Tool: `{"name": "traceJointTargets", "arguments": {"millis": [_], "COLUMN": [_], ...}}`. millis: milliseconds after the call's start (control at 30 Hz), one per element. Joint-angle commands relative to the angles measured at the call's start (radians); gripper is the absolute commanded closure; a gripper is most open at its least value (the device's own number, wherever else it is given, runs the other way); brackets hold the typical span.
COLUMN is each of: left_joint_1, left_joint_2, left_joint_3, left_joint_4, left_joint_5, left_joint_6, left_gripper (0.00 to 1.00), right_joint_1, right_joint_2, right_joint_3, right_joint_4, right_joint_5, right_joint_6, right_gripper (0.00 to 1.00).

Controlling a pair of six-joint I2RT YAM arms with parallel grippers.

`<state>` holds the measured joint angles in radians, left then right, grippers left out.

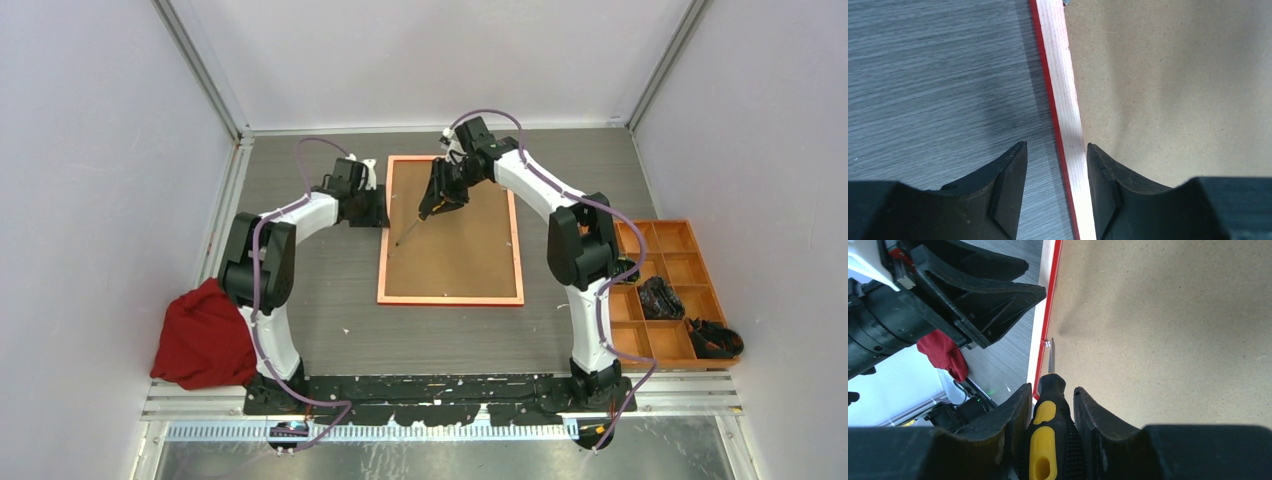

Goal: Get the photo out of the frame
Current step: Release the photo frame item from the photo frame.

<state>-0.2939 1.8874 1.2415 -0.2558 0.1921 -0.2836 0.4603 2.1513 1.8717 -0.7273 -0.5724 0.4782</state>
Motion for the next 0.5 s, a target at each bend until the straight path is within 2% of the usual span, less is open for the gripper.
{"name": "traceJointTargets", "arguments": {"millis": [0,167,467], "left_joint_1": [-0.007,-0.013,-0.016], "left_joint_2": [0.015,0.026,0.032], "left_joint_3": [0.03,0.033,0.023], "left_joint_4": [0.003,-0.005,-0.005], "left_joint_5": [-0.024,-0.036,-0.031], "left_joint_6": [0.005,0.0,-0.024], "left_gripper": [0.52,0.55,0.7], "right_joint_1": [0.013,0.019,0.029], "right_joint_2": [-0.011,0.024,0.068], "right_joint_3": [0.055,0.096,0.144], "right_joint_4": [0.033,0.005,-0.035], "right_joint_5": [-0.046,-0.046,-0.049], "right_joint_6": [0.026,0.026,0.025], "right_gripper": [0.99,0.99,0.99]}}
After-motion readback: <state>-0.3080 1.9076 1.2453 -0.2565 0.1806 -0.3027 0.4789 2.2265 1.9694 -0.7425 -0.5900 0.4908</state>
